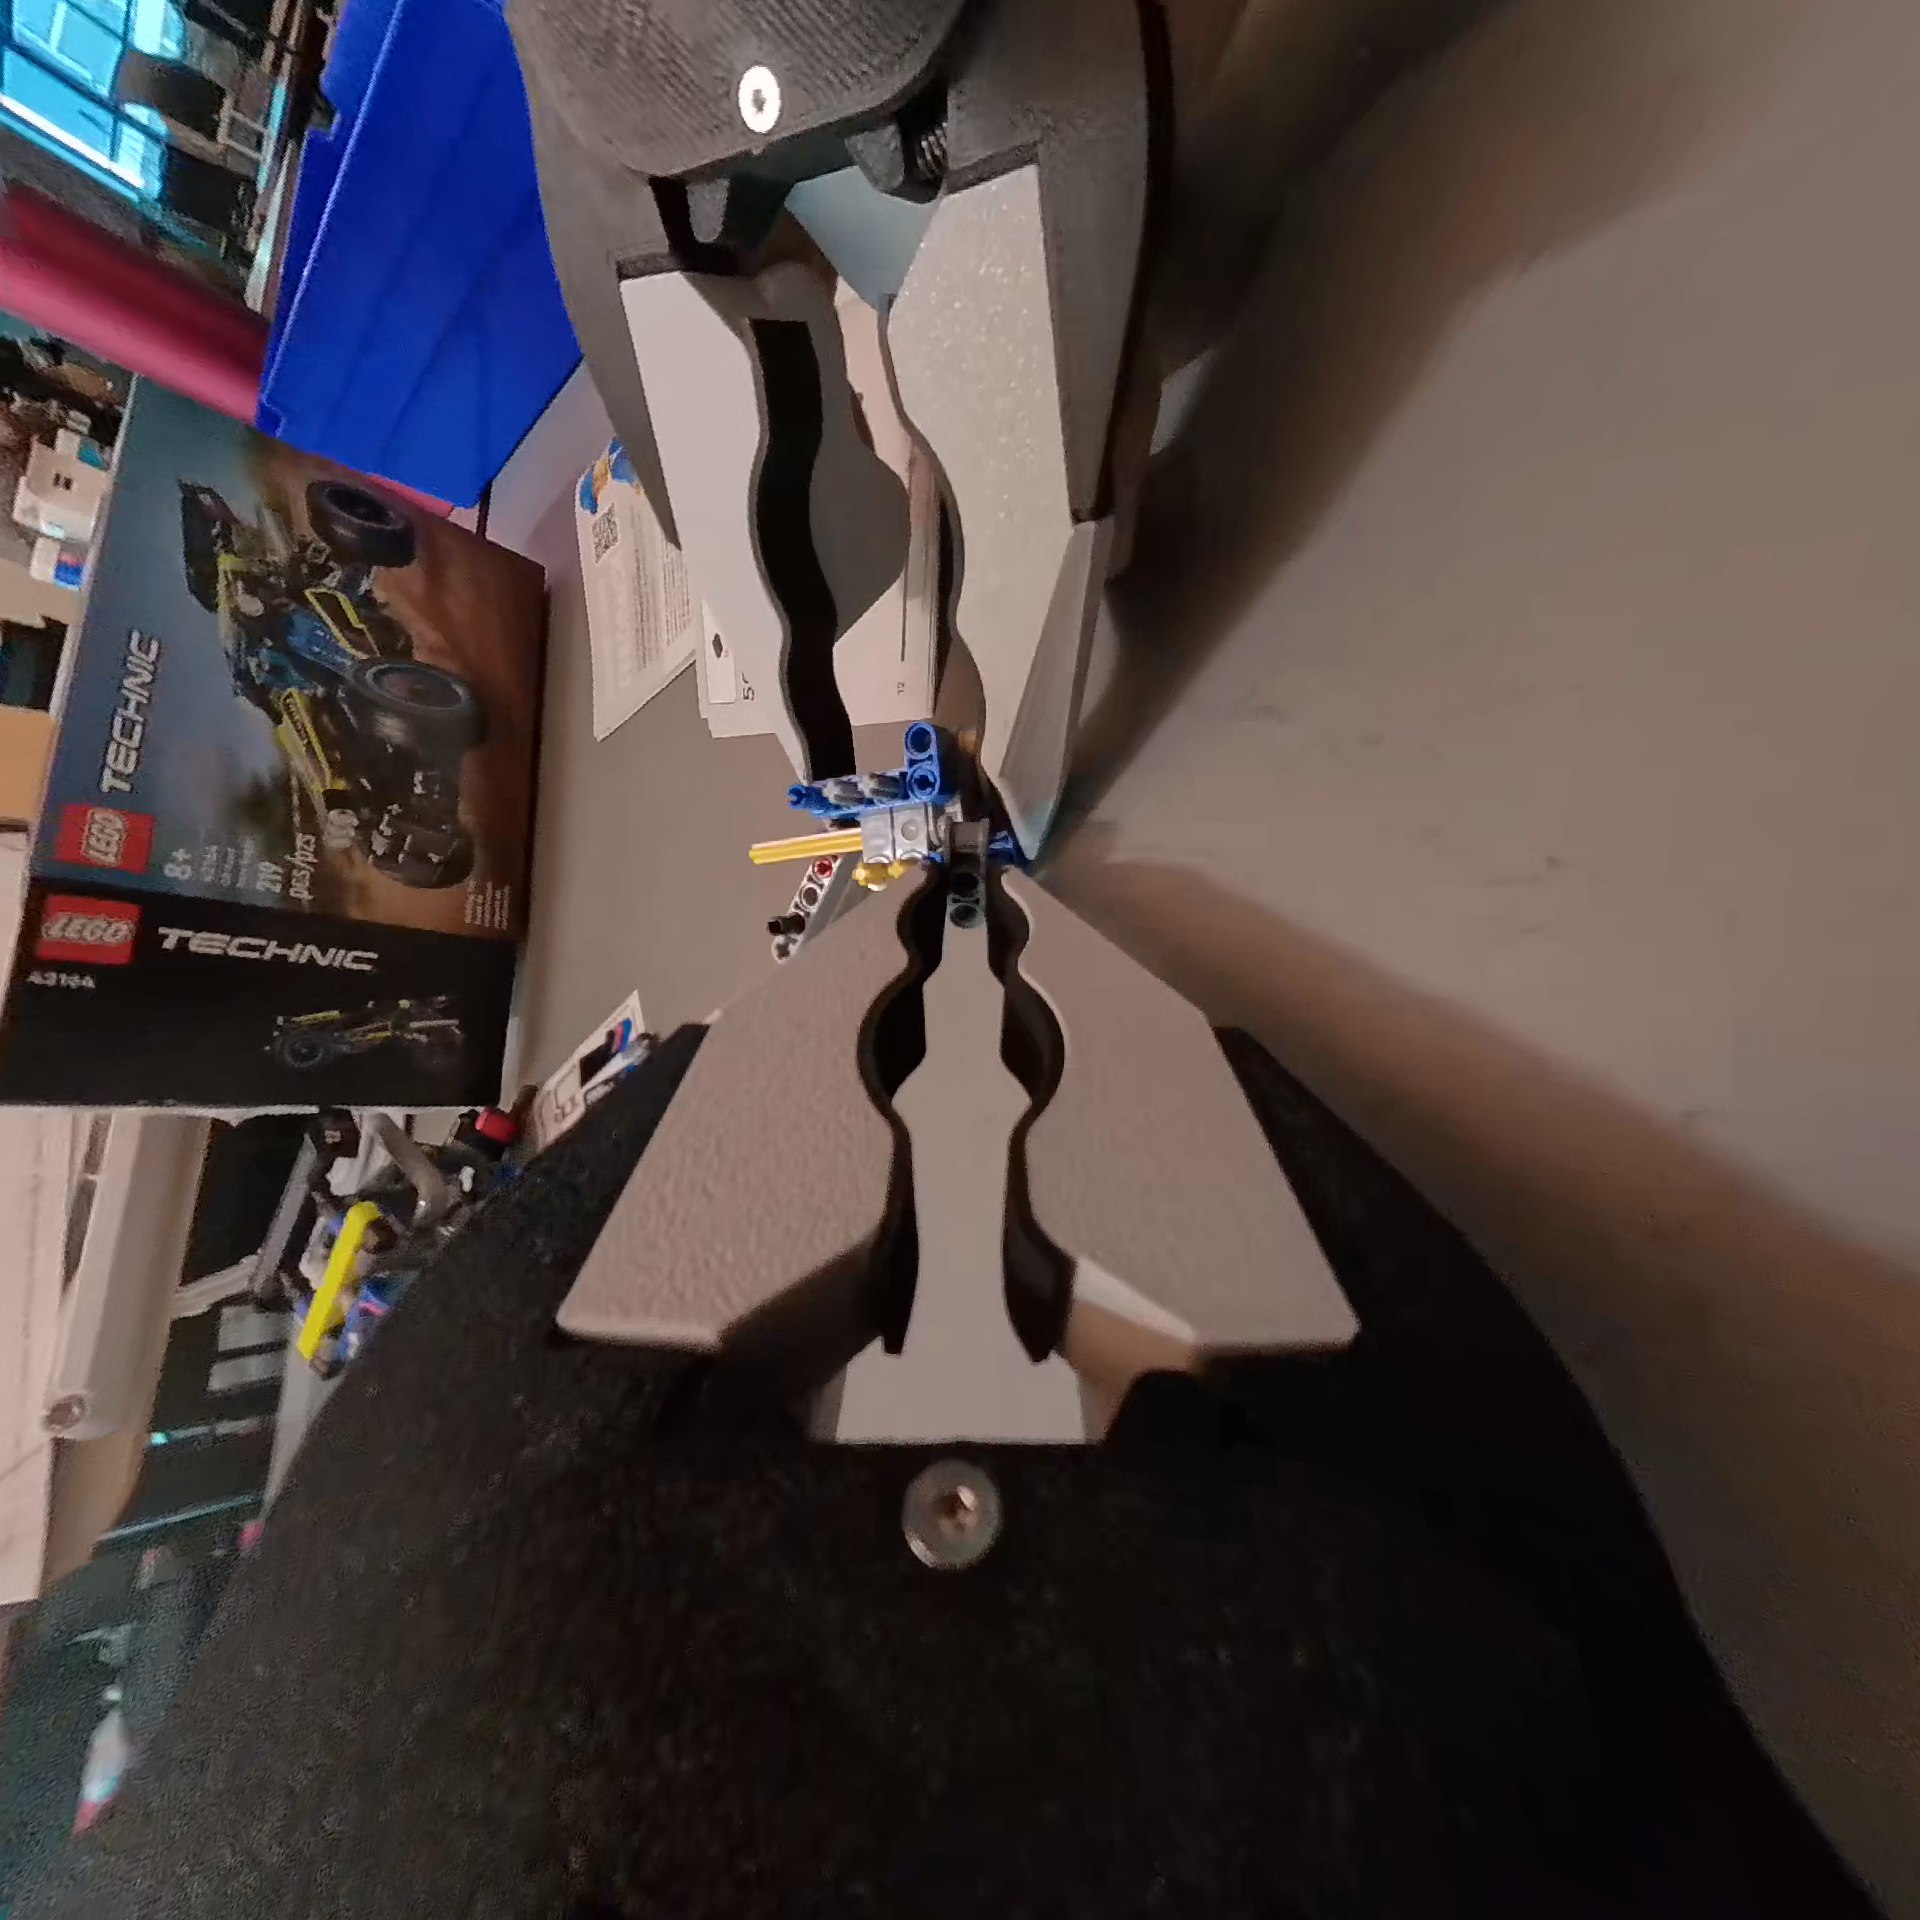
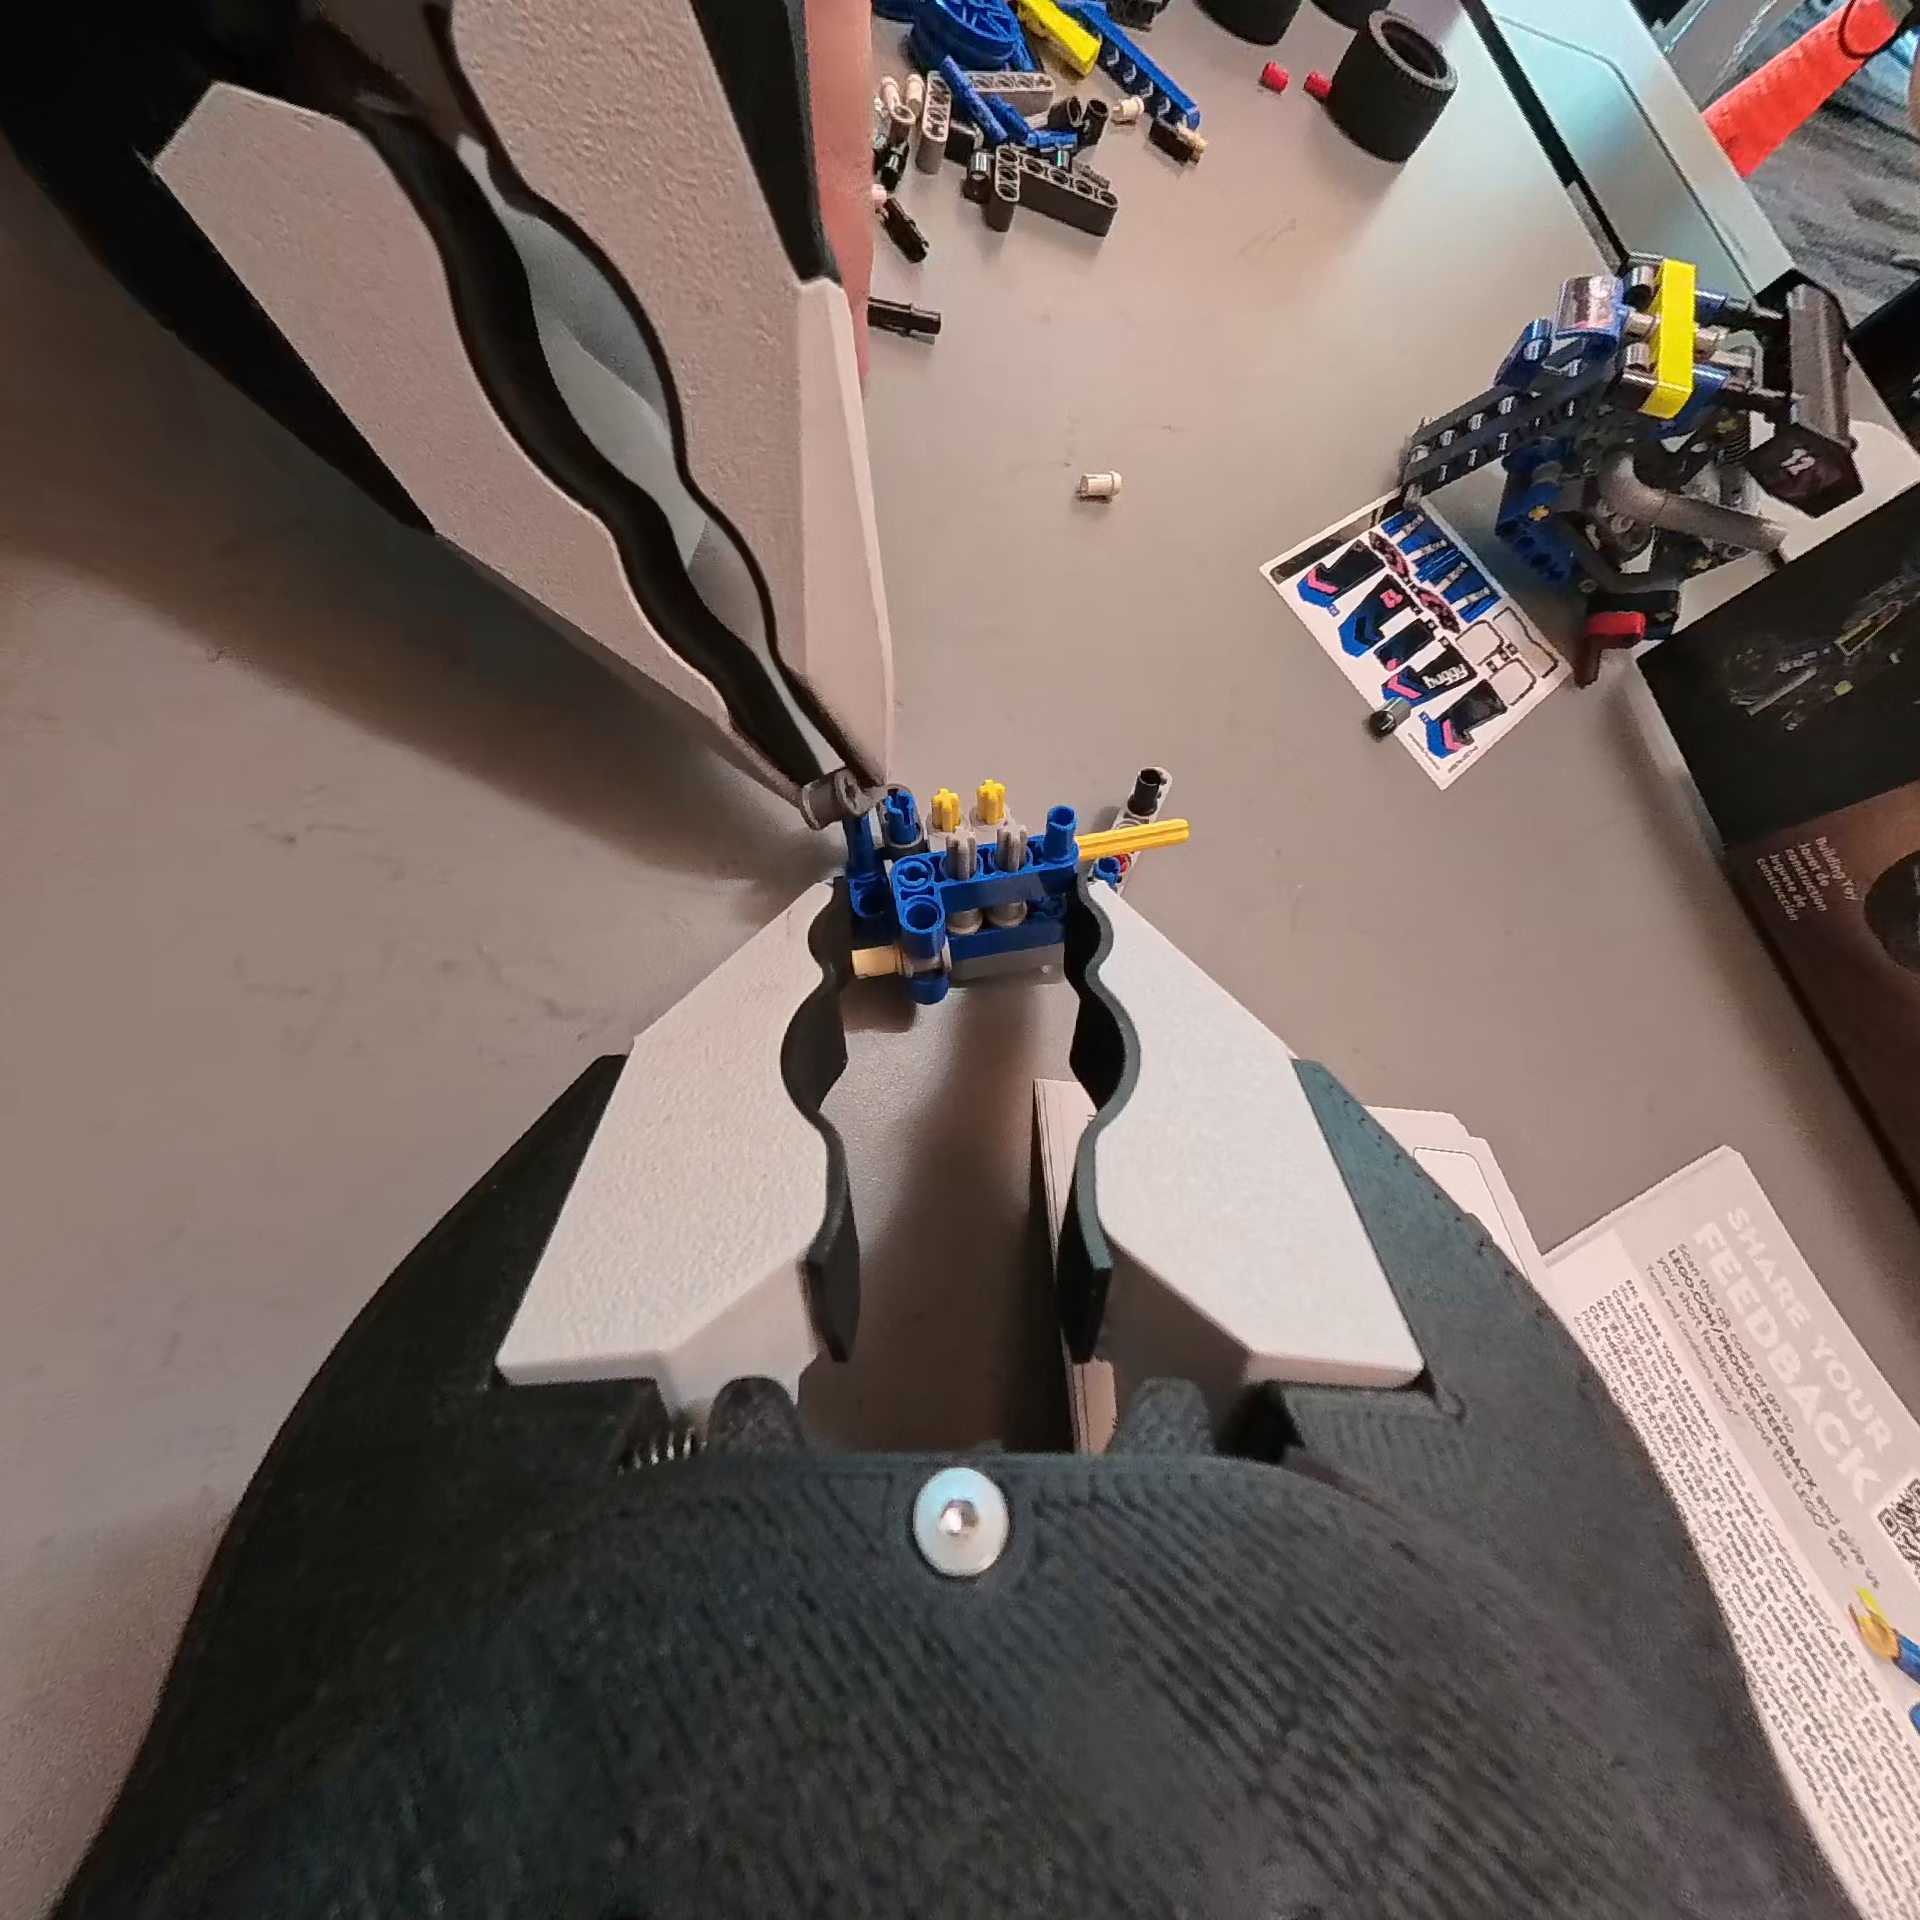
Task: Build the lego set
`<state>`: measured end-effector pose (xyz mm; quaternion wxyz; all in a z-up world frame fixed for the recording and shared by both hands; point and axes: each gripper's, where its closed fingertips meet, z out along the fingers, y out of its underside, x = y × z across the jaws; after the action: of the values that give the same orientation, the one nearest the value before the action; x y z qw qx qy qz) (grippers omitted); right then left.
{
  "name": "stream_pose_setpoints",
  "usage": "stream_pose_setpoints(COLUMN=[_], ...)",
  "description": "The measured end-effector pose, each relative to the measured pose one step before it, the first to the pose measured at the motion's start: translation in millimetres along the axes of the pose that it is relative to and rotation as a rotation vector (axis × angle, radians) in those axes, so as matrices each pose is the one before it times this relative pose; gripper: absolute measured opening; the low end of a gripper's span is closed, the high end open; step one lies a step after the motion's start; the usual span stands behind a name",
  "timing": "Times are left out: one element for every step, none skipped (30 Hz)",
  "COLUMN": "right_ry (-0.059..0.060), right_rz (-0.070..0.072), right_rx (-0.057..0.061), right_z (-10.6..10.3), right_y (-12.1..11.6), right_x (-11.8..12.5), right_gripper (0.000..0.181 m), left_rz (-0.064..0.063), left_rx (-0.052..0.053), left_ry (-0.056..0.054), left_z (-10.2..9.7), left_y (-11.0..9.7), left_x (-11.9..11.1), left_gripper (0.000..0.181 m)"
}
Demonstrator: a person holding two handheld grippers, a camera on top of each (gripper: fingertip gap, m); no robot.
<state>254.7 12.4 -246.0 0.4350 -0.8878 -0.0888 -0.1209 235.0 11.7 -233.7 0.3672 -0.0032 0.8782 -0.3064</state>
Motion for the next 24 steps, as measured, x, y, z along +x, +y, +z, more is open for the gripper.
stream_pose_setpoints(right_ry=[0.0000,-0.0002,0.0003,0.0012,0.0017,0.0008,0.0001,-0.0005,-0.0010,-0.0014,-0.0007,0.0001,0.0004,0.0007,0.0006,0.0006,0.0006,0.0001,-0.0001,-0.0001,-0.0002,-0.0003,-0.0006,-0.0010], right_rz=[-0.0007,0.0004,0.0001,-0.0006,-0.0003,0.0001,0.0000,0.0004,0.0011,0.0017,0.0007,-0.0003,-0.0005,-0.0008,-0.0011,-0.0017,-0.0017,-0.0005,0.0001,0.0001,0.0002,0.0003,0.0005,0.0010], right_rx=[0.0003,0.0002,0.0006,0.0003,0.0003,-0.0001,0.0000,0.0000,0.0000,0.0002,0.0000,0.0000,0.0000,0.0000,0.0001,0.0002,0.0001,0.0000,0.0000,0.0000,0.0000,0.0000,0.0000,0.0002], right_z=[0.02,0.01,-0.02,-0.07,0.01,-0.01,0.00,0.02,0.10,0.01,0.09,0.00,-0.02,-0.09,0.04,-0.11,0.01,-0.01,-0.06,0.08,0.00,0.00,0.01,-0.02], right_y=[-0.04,-0.03,-0.15,0.00,-0.07,0.01,0.00,0.02,0.00,0.01,-0.03,0.00,-0.06,0.03,0.01,-0.04,-0.05,-0.03,0.08,-0.06,0.00,0.00,0.02,-0.04], right_x=[0.06,-0.06,0.06,0.11,0.16,0.10,0.01,0.00,-0.02,0.09,-0.05,0.03,-0.10,0.06,-0.05,-0.09,-0.21,-0.04,0.08,-0.01,-0.05,-0.06,-0.02,0.00], right_gripper=[0.040,0.040,0.040,0.040,0.040,0.040,0.040,0.040,0.040,0.040,0.040,0.040,0.040,0.040,0.040,0.040,0.040,0.040,0.040,0.040,0.040,0.040,0.040,0.040], left_rz=[-0.0230,-0.0165,-0.0086,0.0008,0.0047,-0.0036,-0.0138,-0.0199,-0.0248,-0.0312,-0.0290,-0.0160,-0.0025,0.0006,-0.0045,-0.0072,-0.0058,-0.0038,-0.0012,0.0017,0.0058,0.0054,0.0020,0.0009], left_rx=[0.0009,-0.0024,-0.0087,-0.0174,-0.0251,-0.0276,-0.0262,-0.0225,-0.0260,-0.0393,-0.0400,-0.0218,-0.0002,0.0096,0.0132,0.0175,0.0155,0.0125,0.0132,0.0144,0.0133,0.0101,0.0055,0.0015], left_ry=[0.0021,0.0005,0.0003,0.0083,0.0149,0.0188,0.0425,0.0725,0.0905,0.0932,0.0773,0.0520,0.0267,0.0127,0.0076,0.0009,-0.0051,-0.0113,-0.0203,-0.0249,-0.0168,-0.0098,-0.0076,-0.0046], left_z=[0.03,-0.08,-0.36,-1.31,-2.75,-3.99,-4.18,-3.63,-2.52,-0.97,0.21,0.99,1.72,2.16,1.87,1.34,0.81,-0.13,-1.31,-2.62,-3.04,-2.85,-2.17,-1.16], left_y=[0.11,0.15,0.60,1.07,1.32,1.38,1.35,0.71,1.58,3.66,4.18,2.05,-0.59,-1.46,-1.86,-2.35,-1.66,-1.10,-1.39,-1.54,-1.29,-0.73,-0.21,0.29], left_x=[0.31,0.04,0.18,1.26,1.78,1.50,3.83,7.23,9.39,9.44,7.15,3.83,1.00,-0.37,-0.67,-1.10,-1.13,-1.18,-1.36,-1.15,0.46,1.53,1.63,1.59], left_gripper=[0.005,0.005,0.005,0.005,0.005,0.005,0.004,0.004,0.004,0.004,0.004,0.004,0.004,0.004,0.006,0.008,0.009,0.011,0.014,0.015,0.014,0.012,0.010,0.007])
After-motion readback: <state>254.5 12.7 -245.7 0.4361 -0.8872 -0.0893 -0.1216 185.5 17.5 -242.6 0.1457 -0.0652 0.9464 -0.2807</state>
